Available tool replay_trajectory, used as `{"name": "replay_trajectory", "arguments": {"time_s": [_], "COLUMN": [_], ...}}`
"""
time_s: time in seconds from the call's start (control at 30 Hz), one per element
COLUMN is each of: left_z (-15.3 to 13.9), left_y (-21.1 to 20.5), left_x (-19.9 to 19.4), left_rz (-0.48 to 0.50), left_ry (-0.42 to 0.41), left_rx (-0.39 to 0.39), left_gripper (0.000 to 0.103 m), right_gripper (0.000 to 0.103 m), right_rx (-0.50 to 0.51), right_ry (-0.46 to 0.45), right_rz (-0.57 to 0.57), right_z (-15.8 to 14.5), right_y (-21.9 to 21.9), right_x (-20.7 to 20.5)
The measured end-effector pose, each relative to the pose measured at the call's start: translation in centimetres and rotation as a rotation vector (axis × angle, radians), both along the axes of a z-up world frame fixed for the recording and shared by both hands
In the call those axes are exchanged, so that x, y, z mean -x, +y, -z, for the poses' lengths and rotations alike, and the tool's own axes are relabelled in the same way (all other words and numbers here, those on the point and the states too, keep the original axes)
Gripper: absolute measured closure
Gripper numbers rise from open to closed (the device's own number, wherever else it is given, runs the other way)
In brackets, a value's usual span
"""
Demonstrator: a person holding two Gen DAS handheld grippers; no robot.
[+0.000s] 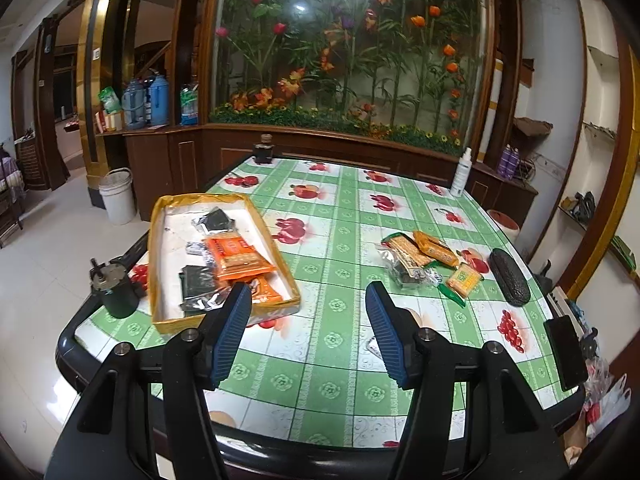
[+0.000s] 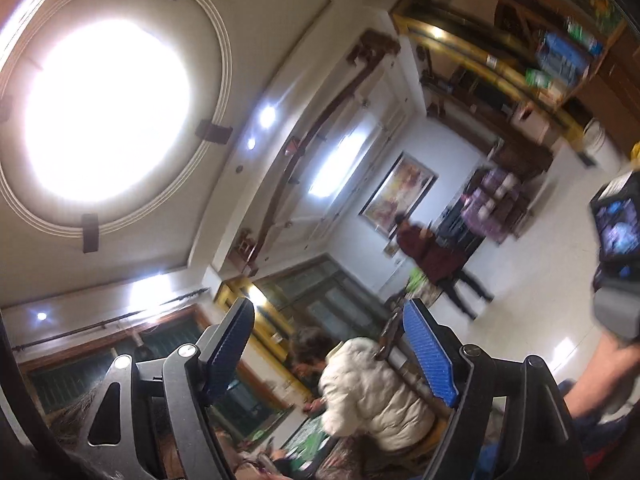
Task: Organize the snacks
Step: 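Open the right tool over the tray and move both tools toward the loose snacks, then grasp the white-blue candy with the left tool while the right tool grasps the clear bread bag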
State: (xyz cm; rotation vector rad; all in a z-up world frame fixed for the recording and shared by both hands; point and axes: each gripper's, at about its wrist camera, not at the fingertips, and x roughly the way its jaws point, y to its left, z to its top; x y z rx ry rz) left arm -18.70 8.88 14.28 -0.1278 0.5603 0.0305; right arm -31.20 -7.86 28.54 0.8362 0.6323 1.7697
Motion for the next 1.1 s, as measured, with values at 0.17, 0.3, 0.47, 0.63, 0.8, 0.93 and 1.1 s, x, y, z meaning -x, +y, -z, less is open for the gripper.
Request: {"name": "replay_trajectory", "arguments": {"time_s": [0.17, 0.3, 0.47, 0.63, 0.8, 0.93, 1.1], "left_z": [0.6, 1.7, 4.5, 7.6, 11.0, 11.5, 12.8], "left_y": [-1.5, -4.4, -8.8, -11.4, -9.7, -9.9, -10.0], "left_x": [-0.9, -2.8, -6.0, -7.7, -9.9, -11.5, -11.8], "left_rz": [0.076, 0.232, 0.437, 0.479, 0.399, 0.36, 0.384], "left_ry": [0.022, 0.072, 0.216, 0.302, 0.406, 0.411, 0.416], "left_rx": [-0.012, 0.009, 0.044, -0.069, -0.06, -0.105, -0.156], "left_gripper": [0.045, 0.045, 0.045, 0.045, 0.045, 0.045, 0.045], "right_gripper": [0.02, 0.017, 0.017, 0.02, 0.02, 0.02, 0.02], "right_rx": [0.164, 0.369, 0.596, 0.731, 0.816, 0.823, 0.833], "right_ry": [0.073, 0.124, 0.25, 0.305, 0.22, 0.226, 0.236], "right_rz": [0.438, 0.647, 0.688, 0.68, 0.67, 0.652, 0.676], "right_z": [2.5, 7.3, 15.5, 22.9, 25.0, 25.5, 25.7], "right_y": [-6.6, -11.1, -13.3, -13.5, -12.4, -12.2, -12.8], "right_x": [-9.1, -17.2, -25.7, -30.4, -31.1, -31.3, -31.4]}}
